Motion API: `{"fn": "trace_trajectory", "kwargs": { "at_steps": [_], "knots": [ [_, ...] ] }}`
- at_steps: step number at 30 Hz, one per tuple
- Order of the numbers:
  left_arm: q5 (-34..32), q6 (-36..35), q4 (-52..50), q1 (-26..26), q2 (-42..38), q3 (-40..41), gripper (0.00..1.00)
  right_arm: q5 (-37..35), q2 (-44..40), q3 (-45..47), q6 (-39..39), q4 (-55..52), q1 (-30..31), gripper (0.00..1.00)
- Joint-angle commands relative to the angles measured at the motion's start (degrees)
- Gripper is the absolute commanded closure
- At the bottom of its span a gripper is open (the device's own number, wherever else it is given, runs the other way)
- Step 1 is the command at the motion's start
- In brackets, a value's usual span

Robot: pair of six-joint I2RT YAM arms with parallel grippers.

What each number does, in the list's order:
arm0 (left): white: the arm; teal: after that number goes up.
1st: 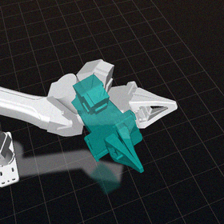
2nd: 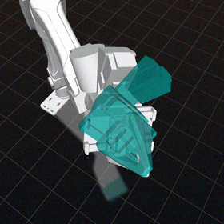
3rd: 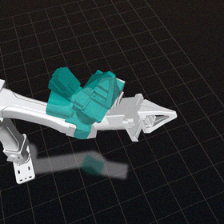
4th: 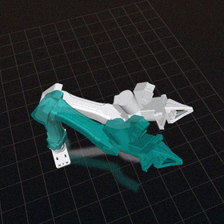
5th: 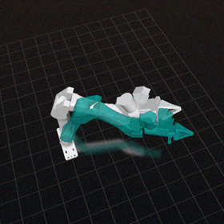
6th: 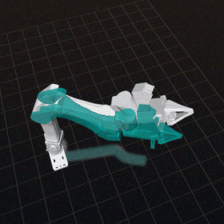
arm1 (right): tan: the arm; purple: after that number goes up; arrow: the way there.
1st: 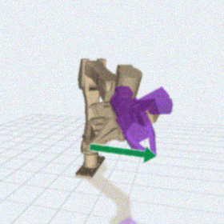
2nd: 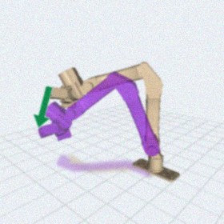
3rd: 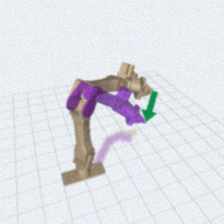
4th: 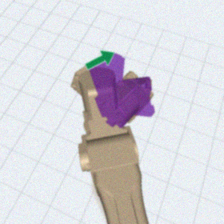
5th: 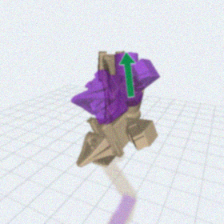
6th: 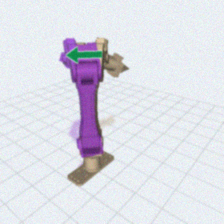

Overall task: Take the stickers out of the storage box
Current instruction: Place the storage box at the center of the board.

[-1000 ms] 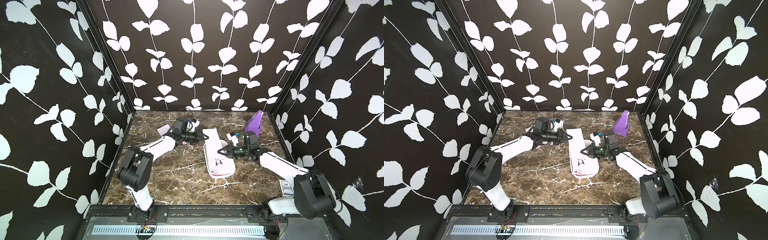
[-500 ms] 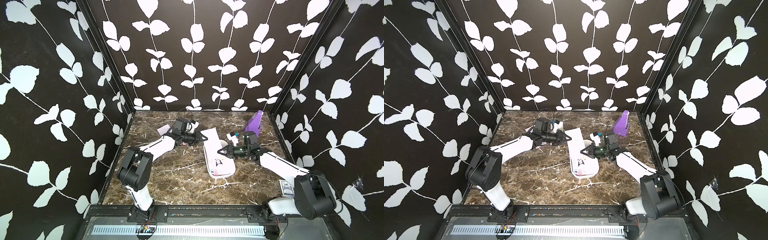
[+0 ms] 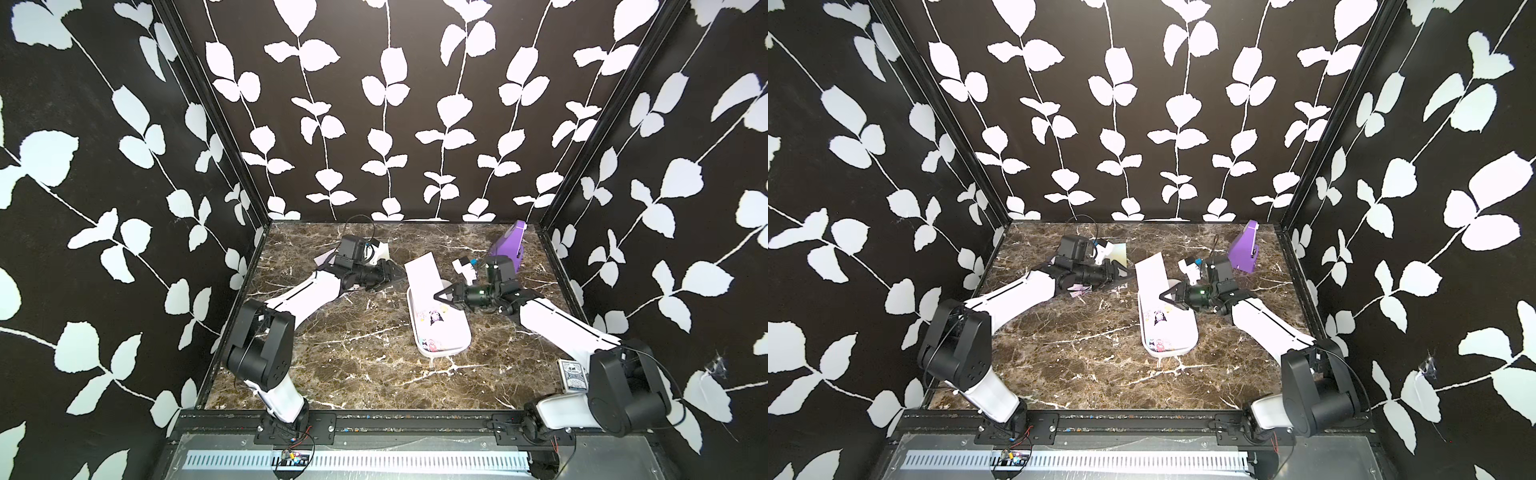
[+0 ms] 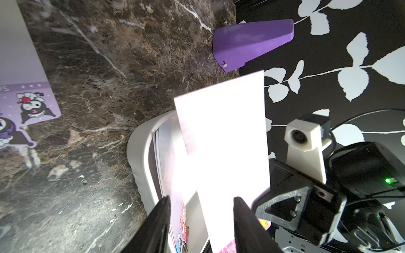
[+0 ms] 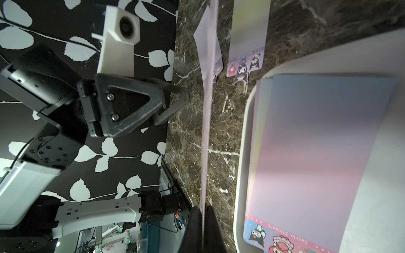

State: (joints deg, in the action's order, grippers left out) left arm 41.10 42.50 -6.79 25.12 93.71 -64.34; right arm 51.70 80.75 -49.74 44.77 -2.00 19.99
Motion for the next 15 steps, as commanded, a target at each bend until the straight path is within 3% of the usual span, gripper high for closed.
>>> {"fn": "trace_trajectory", "kwargs": {
  "at_steps": [1,9,15],
  "knots": [
    [-2.51,-1.43,-0.64,-0.32,-3.83,2.41,0.50,0.63,2.00,-3.91,1.43,3.22,-0.04,1.00],
    [-3.83,-1.52,-0.42,-1.19,-6.76,5.55,0.50,-0.73,10.55,-13.10,5.26,7.04,-0.21,1.00],
    [-4.74,-2.17,-1.77,-1.38,-8.51,6.78,0.49,-4.43,21.89,-20.51,8.03,11.07,-0.30,1.00]
  ]
}}
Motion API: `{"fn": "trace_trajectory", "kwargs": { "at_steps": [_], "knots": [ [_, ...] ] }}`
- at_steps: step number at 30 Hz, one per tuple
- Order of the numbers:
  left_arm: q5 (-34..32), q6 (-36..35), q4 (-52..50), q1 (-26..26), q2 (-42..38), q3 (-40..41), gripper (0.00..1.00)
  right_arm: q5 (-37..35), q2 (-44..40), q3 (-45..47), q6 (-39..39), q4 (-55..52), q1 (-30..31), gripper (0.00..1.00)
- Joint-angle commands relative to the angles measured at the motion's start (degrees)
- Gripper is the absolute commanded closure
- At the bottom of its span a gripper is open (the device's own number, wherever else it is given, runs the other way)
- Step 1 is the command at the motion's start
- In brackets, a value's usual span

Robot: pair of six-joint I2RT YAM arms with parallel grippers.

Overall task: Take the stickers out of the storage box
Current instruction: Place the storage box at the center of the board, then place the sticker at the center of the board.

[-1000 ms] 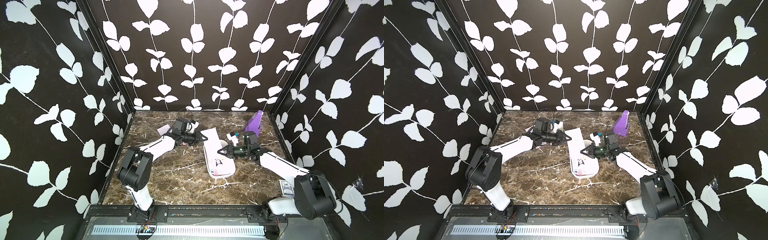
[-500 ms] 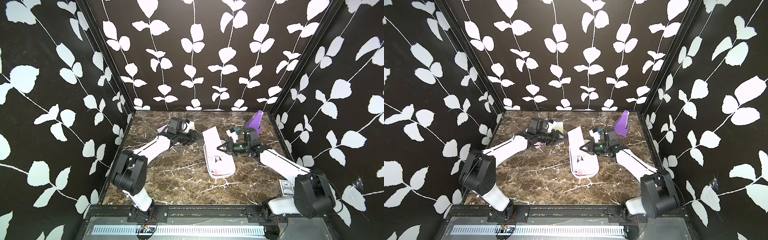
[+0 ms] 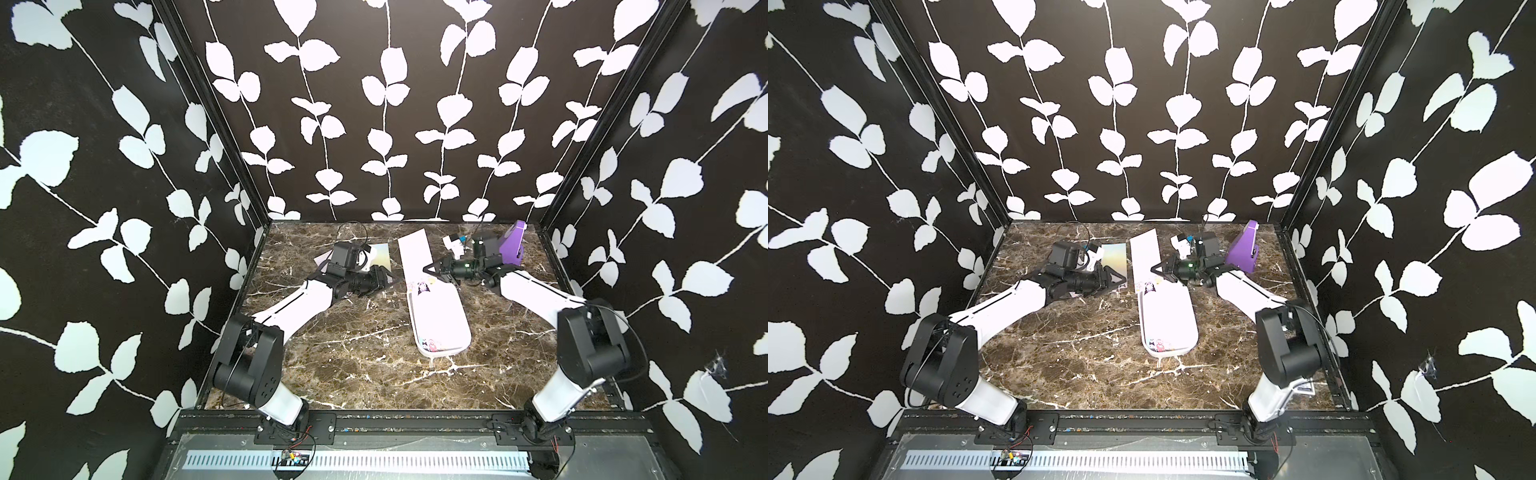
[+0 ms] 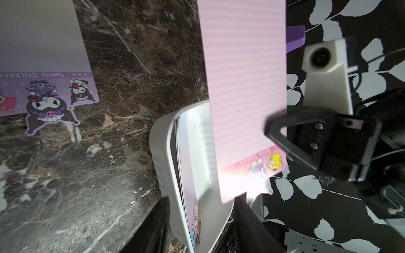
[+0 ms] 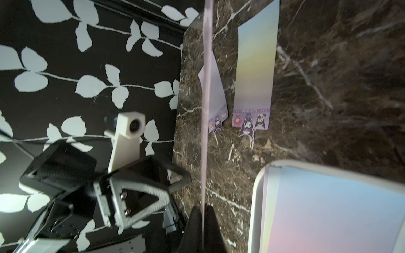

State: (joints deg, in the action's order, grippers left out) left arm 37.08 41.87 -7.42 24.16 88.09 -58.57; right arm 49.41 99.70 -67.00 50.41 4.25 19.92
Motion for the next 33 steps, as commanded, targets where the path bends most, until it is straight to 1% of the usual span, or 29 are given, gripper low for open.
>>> {"fn": "trace_trajectory", "kwargs": {
  "at_steps": [1,4,6,10,11,14,16,17,18,23,26,29,33],
  "knots": [
    [-0.86,-1.58,-1.39,-0.44,-3.31,1.30,0.49,-2.48,4.95,-4.65,3.03,6.01,-0.25,1.00],
    [-1.40,-1.96,-2.13,-0.44,-4.61,1.83,0.49,-4.17,10.43,-9.74,2.42,5.57,-0.28,1.00],
    [-2.01,-2.69,-3.48,-0.52,-5.25,1.90,0.49,-5.00,14.01,-13.25,0.83,2.90,-0.50,1.00],
    [-2.08,-4.65,-6.39,-0.56,-6.09,1.57,0.49,-4.80,20.66,-18.09,1.65,2.95,-0.94,1.00],
    [-3.92,-5.20,-7.16,-0.52,-6.17,1.44,0.49,-5.00,22.06,-19.41,1.42,2.58,-0.94,1.00],
    [-3.15,-6.08,-8.28,-0.67,-5.29,0.81,0.49,-4.55,26.46,-23.53,0.25,-0.24,-1.14,1.00],
    [-2.98,-6.36,-9.14,-0.70,-4.54,0.22,0.49,-4.37,28.68,-25.12,0.42,-0.47,-1.25,1.00],
    [-1.18,-6.40,-9.14,-0.66,-4.26,0.20,0.49,-4.47,29.68,-25.87,0.39,-0.76,-1.29,1.00],
    [-0.97,-6.48,-9.10,-0.67,-4.09,0.20,0.49,-4.49,30.41,-26.62,0.10,-1.27,-1.29,1.00],
    [-0.74,-6.80,-9.07,-0.70,-3.35,0.07,0.49,-4.73,34.10,-32.59,-4.62,-9.42,-1.29,1.00],
    [0.00,-6.97,-9.63,-0.70,-2.43,-0.40,0.49,-5.02,35.24,-34.62,-6.06,-12.26,-1.29,1.00],
    [0.14,-6.85,-9.43,-0.70,-2.05,-0.33,0.49,-4.55,35.86,-35.78,-7.43,-14.43,-1.29,0.95],
    [0.14,-6.95,-9.69,-0.68,-1.88,-0.58,0.49,-5.61,35.03,-35.92,-10.75,-18.36,-1.36,0.82]
  ]
}}
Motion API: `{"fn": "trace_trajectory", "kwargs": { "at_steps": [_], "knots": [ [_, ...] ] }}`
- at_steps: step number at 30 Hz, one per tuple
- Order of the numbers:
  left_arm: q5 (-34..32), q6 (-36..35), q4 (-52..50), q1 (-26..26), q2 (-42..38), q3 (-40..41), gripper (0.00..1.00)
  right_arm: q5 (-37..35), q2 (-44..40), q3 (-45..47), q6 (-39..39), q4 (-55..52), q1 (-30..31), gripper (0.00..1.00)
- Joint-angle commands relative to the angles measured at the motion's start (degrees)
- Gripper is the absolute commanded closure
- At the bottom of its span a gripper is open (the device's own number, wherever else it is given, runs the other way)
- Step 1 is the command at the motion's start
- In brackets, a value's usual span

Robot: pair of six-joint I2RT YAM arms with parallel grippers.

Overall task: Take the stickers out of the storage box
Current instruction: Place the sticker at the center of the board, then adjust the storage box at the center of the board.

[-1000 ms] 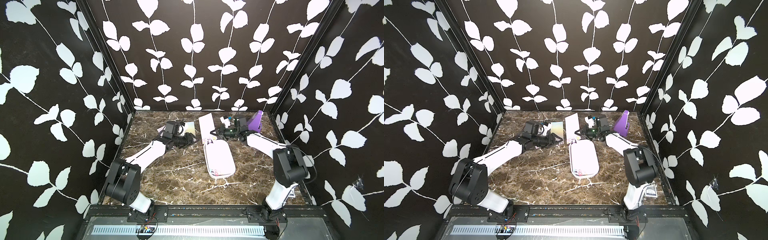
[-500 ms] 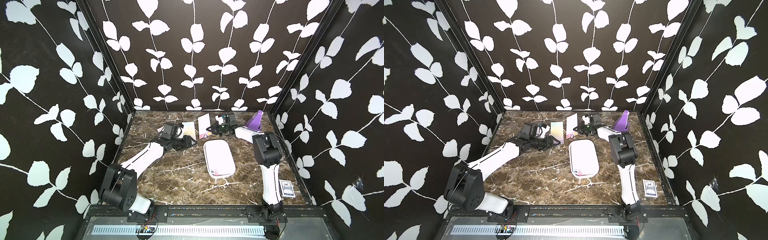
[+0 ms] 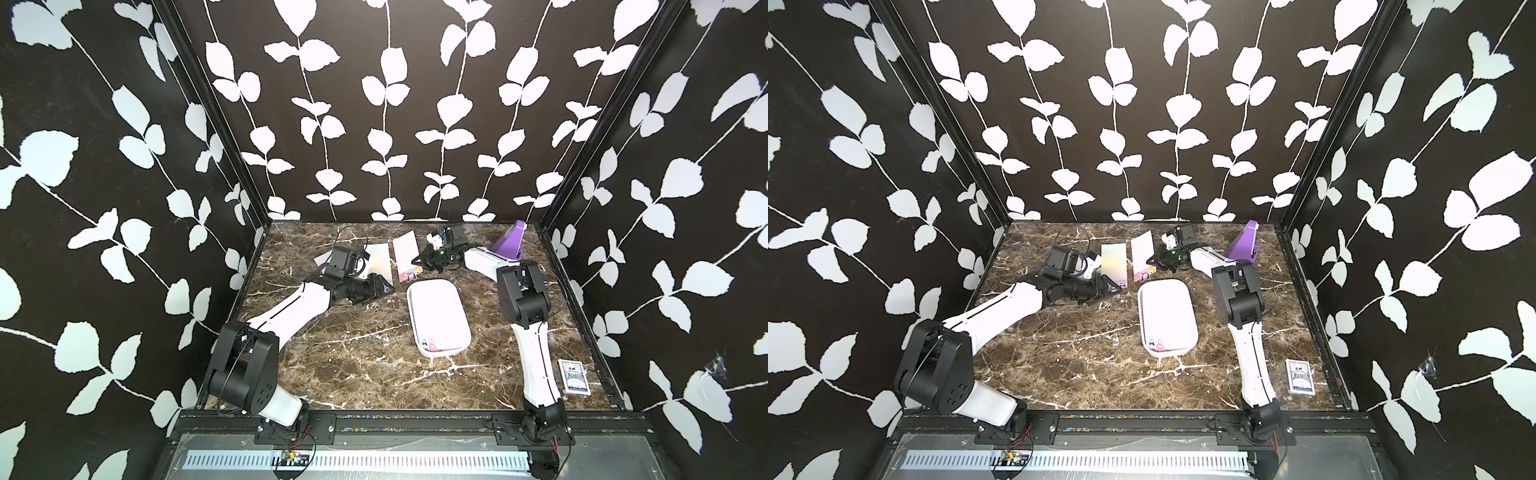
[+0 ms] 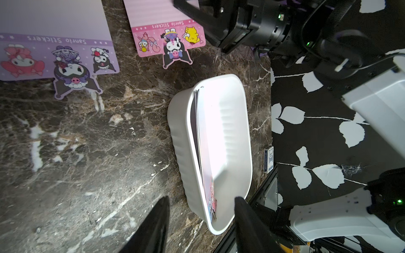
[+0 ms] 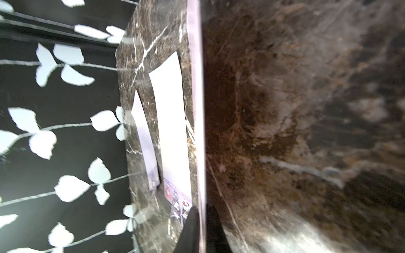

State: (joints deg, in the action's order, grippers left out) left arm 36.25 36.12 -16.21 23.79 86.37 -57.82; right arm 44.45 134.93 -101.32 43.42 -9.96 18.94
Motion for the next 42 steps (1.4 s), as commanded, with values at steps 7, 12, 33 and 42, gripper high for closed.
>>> {"fn": "trace_trajectory", "kwargs": {
  "at_steps": [7,12,33,42],
  "knots": [
    [1.19,-1.58,-1.82,-0.32,0.00,-1.92,0.51,-4.14,-3.46,-1.40,-8.95,-10.09,-0.39,0.70],
    [1.04,-1.69,-2.23,-0.30,-0.45,-1.95,0.53,-7.81,-5.81,-1.95,-12.79,-15.10,-0.57,0.67],
    [-4.74,-5.42,-11.95,6.84,7.40,-15.13,0.56,-11.57,-26.36,16.89,-16.78,-15.64,-0.75,0.59],
    [-14.17,-10.28,-21.40,12.14,15.58,-25.79,0.59,-10.73,-36.61,29.54,-16.62,-13.65,-0.69,0.58]
  ]
}}
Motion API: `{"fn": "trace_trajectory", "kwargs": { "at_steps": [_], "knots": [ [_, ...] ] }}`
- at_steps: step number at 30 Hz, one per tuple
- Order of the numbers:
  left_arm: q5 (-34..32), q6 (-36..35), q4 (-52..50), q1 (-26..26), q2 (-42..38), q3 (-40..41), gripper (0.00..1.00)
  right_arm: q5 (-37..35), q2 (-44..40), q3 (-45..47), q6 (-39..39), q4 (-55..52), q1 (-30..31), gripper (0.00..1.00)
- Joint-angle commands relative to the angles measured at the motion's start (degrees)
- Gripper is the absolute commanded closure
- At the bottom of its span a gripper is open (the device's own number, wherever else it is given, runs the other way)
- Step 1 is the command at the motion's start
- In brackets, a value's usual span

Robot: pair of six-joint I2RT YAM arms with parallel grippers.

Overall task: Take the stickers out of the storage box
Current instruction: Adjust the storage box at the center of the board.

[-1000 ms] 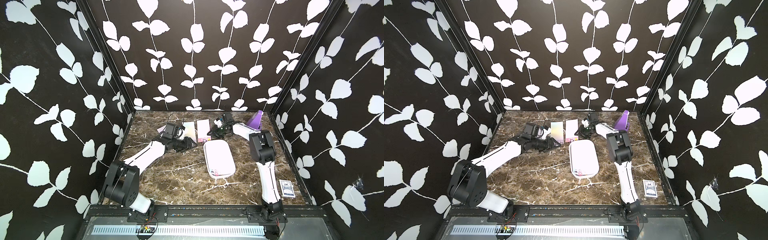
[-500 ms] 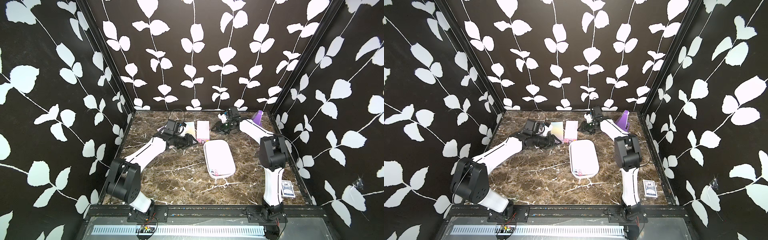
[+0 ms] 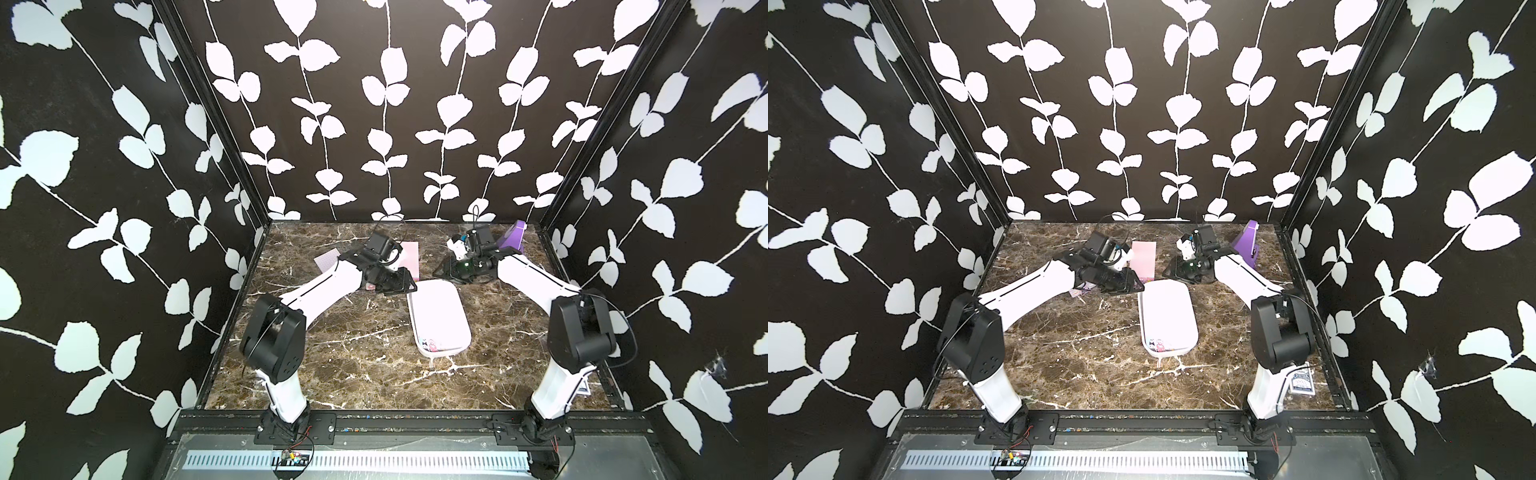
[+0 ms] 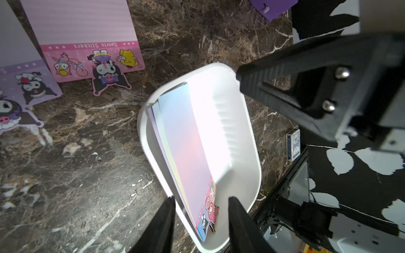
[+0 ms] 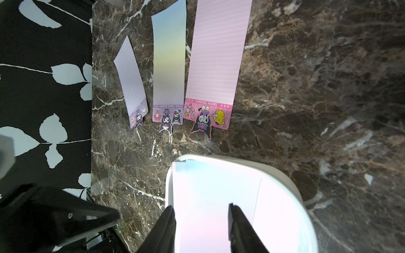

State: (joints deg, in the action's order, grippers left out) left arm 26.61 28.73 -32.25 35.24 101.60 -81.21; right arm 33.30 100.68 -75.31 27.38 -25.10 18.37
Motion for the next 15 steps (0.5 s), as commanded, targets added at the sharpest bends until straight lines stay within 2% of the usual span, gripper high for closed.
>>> {"fn": "trace_trajectory", "kwargs": {
  "at_steps": [1,10,15],
  "knots": [
    [-4.78,-2.85,-5.28,0.75,0.91,-2.62,0.60,0.79,-3.16,4.65,-0.46,1.71,-0.07,0.58],
    [-6.31,-1.20,-3.98,2.17,4.49,-4.65,0.60,1.68,-10.48,14.06,0.38,3.85,0.00,0.58],
    [-6.04,-0.89,-4.27,3.27,6.47,-5.97,0.60,1.85,-10.34,16.96,0.37,5.19,0.00,0.59]
  ]
}}
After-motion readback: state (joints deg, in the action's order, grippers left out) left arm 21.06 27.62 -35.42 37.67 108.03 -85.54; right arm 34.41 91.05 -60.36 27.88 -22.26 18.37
